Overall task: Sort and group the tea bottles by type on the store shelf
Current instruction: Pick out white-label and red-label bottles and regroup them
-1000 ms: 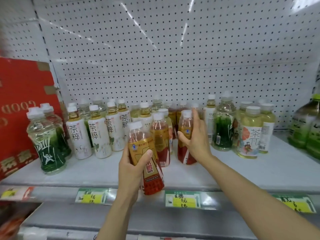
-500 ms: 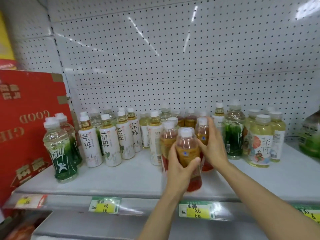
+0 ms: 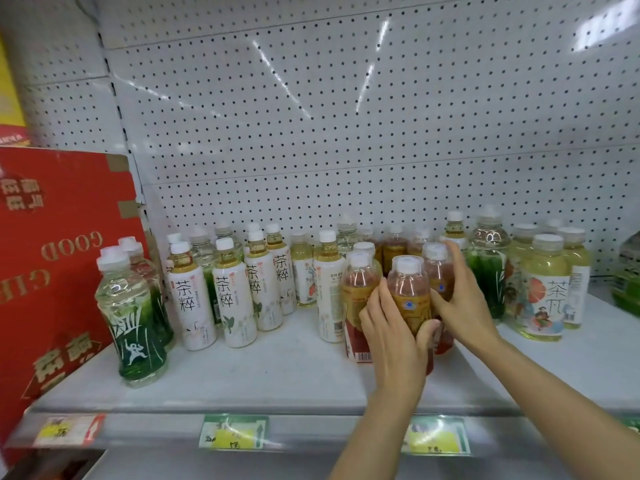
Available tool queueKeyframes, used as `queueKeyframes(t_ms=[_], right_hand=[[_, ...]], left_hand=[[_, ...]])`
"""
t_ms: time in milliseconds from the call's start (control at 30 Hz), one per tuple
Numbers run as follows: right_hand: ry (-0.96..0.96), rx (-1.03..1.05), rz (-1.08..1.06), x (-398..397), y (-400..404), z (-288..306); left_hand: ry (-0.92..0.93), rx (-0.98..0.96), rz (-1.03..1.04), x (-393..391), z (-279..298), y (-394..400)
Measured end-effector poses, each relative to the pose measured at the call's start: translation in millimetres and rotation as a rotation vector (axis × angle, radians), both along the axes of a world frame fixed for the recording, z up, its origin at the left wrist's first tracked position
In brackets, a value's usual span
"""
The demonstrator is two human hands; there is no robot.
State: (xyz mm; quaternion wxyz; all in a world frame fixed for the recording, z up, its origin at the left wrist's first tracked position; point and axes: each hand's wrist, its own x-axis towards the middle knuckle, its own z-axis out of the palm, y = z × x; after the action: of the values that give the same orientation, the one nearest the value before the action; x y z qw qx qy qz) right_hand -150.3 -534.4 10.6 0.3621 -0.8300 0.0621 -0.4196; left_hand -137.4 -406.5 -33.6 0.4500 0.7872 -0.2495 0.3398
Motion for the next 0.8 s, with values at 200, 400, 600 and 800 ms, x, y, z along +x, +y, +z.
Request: queueKeyframes(t_ms=[200, 400, 600, 800], right_hand=[[0.010, -0.012, 0.039, -9, 1, 1], [-0.150, -0.075, -0.111, -9, 22, 7], [-0.193, -0.311, -0.154, 0, 36, 20], [-0.179, -0.343, -0.159, 8, 35, 16]], left_hand=[[0.031, -0.345, 0.033, 35, 28, 64], [0.528, -0.227, -0.157, 118, 41, 96], [0.463, -0.053, -0.258, 121, 37, 101], [0.406, -0.086, -0.115, 113, 25, 163]])
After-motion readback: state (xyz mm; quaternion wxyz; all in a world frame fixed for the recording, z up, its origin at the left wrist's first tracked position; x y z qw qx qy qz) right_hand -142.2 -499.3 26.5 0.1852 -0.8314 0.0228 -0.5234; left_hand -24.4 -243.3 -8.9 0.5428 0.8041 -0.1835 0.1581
